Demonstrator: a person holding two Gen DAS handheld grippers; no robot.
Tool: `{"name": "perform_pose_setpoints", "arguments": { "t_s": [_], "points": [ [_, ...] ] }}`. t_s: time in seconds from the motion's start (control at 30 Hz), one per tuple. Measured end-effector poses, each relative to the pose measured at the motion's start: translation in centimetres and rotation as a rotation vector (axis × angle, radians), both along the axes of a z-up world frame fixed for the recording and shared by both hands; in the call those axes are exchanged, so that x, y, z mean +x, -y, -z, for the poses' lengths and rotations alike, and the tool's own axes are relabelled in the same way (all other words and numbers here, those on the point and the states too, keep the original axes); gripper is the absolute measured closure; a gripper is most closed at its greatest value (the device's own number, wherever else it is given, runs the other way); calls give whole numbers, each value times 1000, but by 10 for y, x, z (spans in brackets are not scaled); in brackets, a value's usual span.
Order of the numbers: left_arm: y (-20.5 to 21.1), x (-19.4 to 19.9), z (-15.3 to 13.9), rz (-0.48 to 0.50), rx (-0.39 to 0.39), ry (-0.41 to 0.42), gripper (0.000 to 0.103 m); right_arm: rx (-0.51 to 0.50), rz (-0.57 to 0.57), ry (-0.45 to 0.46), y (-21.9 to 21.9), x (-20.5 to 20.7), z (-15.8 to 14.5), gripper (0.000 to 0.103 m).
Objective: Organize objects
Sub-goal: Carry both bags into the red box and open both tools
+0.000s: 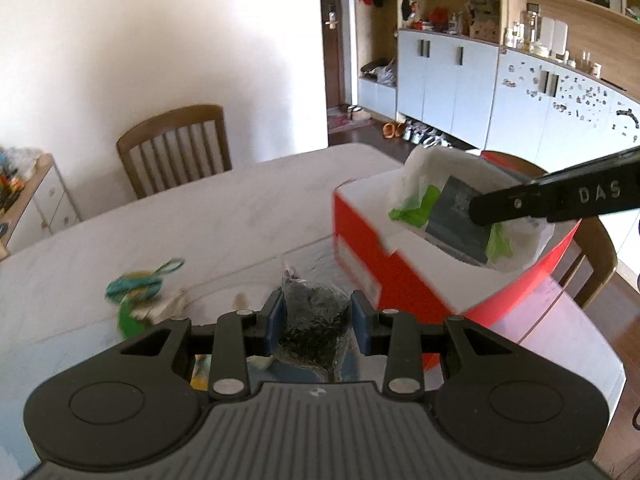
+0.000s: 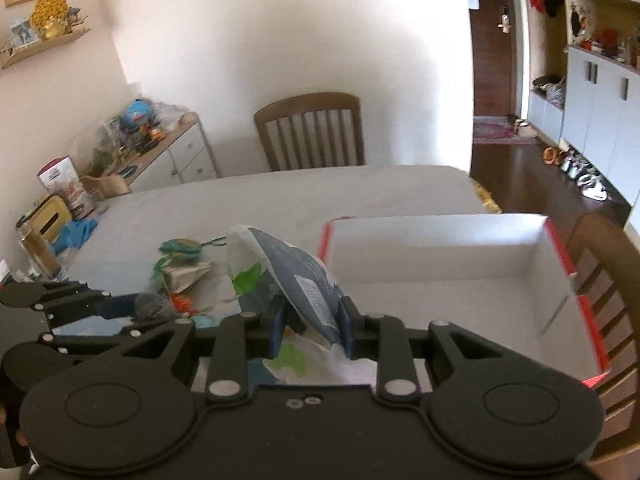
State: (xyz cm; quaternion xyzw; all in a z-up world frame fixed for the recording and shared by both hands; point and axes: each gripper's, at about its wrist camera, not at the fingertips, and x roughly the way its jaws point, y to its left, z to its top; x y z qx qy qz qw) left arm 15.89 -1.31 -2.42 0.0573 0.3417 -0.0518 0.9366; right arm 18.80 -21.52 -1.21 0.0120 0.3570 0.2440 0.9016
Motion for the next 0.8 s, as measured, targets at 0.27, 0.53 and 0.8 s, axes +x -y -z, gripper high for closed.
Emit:
{"name": "perform_pose_setpoints", "arguments": {
  "t_s": [0.27, 0.53, 0.8],
  "points": [
    [49, 48, 5, 55, 7, -51, 68, -54, 69, 9, 48, 22, 15, 77],
    [93, 92, 18, 110, 19, -114, 68, -103, 131, -22, 77, 47, 40, 77],
    [135, 138, 45, 151, 6, -230, 68, -105, 167, -94, 99, 68, 65, 77]
  ]
}}
